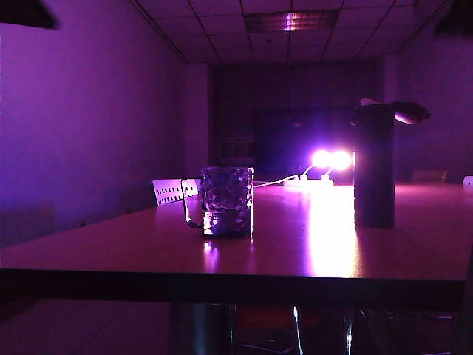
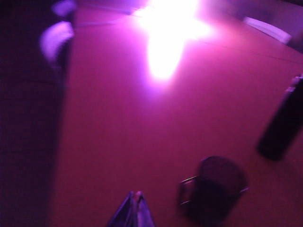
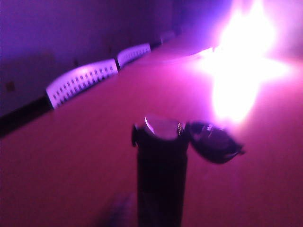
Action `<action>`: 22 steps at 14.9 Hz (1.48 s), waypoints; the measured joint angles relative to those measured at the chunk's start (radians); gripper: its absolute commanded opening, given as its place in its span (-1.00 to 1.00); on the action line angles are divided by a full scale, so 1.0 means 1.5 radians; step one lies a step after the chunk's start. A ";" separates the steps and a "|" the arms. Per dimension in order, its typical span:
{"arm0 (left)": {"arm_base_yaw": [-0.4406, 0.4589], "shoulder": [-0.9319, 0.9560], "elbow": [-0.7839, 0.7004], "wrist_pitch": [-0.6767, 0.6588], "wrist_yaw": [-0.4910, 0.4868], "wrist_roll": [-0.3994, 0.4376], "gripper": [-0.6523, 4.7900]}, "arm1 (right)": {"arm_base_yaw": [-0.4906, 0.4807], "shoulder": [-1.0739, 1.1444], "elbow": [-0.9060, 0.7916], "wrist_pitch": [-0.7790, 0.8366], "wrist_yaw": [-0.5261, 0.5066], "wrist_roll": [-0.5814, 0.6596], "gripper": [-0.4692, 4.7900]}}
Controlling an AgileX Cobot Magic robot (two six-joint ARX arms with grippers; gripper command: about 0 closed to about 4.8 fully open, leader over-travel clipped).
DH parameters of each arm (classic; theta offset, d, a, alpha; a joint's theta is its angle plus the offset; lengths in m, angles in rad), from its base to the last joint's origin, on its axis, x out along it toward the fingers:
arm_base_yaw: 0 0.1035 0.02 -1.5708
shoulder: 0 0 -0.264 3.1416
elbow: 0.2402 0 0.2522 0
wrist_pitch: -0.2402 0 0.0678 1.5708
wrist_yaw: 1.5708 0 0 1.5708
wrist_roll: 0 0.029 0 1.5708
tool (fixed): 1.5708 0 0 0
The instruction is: Pick up the black thermos cup, pour some water from it into the cup, and then put the thermos cup back on the table.
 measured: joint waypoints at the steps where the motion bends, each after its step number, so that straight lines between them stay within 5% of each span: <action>1: -0.025 0.019 0.008 0.016 -0.001 0.000 -0.78 | 0.001 0.039 0.000 0.030 -0.001 0.001 1.00; 10: -0.076 0.037 0.009 0.061 -0.016 0.001 -0.78 | 0.003 0.460 0.058 0.387 -0.032 0.033 1.00; 21: -0.076 0.037 0.009 0.002 -0.014 0.017 -0.78 | 0.003 0.651 0.275 0.363 -0.046 0.034 1.00; 22: -0.076 0.037 0.009 0.002 -0.014 0.017 -0.78 | 0.003 0.656 0.277 0.362 -0.046 0.034 -0.03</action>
